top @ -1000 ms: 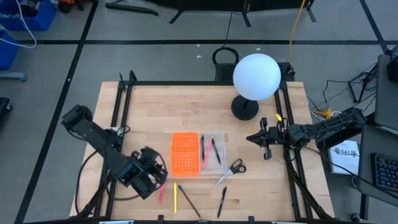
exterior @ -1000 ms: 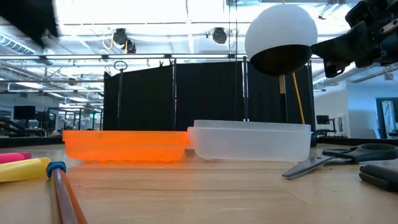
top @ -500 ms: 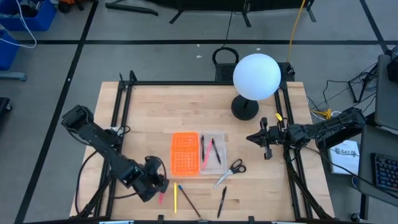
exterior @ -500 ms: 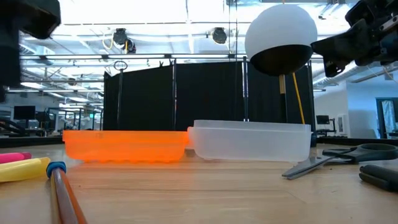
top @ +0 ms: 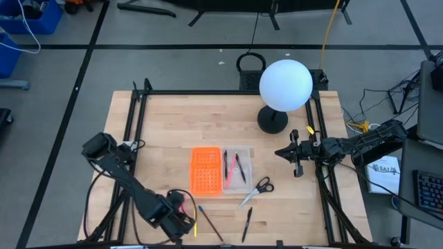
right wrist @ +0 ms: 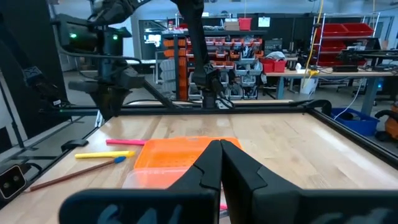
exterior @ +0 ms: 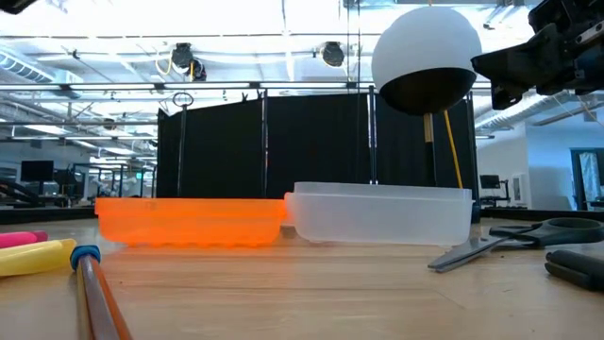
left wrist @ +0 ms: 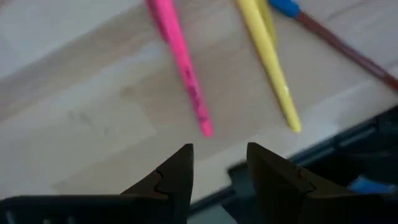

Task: Pick & place school supplies into a supply box
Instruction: Put the pink highlighter into the orange supply box

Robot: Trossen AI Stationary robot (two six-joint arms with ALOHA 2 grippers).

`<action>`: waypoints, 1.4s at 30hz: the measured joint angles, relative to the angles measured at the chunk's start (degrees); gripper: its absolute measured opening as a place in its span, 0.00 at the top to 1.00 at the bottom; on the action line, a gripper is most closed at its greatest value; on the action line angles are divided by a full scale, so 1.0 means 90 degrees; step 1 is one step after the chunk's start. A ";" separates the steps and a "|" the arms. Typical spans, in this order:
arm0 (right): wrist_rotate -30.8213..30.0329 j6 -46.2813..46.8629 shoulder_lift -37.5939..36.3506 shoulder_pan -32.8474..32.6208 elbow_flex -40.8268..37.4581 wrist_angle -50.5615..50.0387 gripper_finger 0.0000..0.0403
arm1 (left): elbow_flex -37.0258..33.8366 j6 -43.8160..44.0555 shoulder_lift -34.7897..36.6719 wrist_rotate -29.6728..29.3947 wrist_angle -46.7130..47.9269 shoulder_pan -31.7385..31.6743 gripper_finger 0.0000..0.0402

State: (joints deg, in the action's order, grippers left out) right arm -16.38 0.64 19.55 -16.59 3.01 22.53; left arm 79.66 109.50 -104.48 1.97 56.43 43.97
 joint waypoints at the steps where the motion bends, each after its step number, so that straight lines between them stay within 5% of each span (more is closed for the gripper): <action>1: 0.0000 0.0002 0.0002 -0.0001 0.0000 -0.0001 1.00 | 0.0109 -0.0072 -0.0114 0.0001 0.0110 -0.0043 0.61; 18: 0.0000 0.0017 0.0000 0.0000 0.0000 0.0044 1.00 | -0.0105 -0.1204 -0.0611 0.0119 0.0036 -0.0625 0.61; 37: -0.0001 0.0000 0.0000 0.0000 0.0000 0.0060 1.00 | -0.1337 -0.0725 -0.0557 0.0288 -0.1544 -0.0592 0.61; 42: -0.0002 -0.0002 0.0000 0.0000 0.0000 0.0069 1.00 | -0.1487 -0.0586 -0.0562 0.0302 -0.1538 -0.0593 0.75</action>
State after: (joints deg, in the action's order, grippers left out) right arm -16.40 0.62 19.55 -16.59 3.01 23.16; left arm 66.28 104.23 -109.54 4.69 42.60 38.63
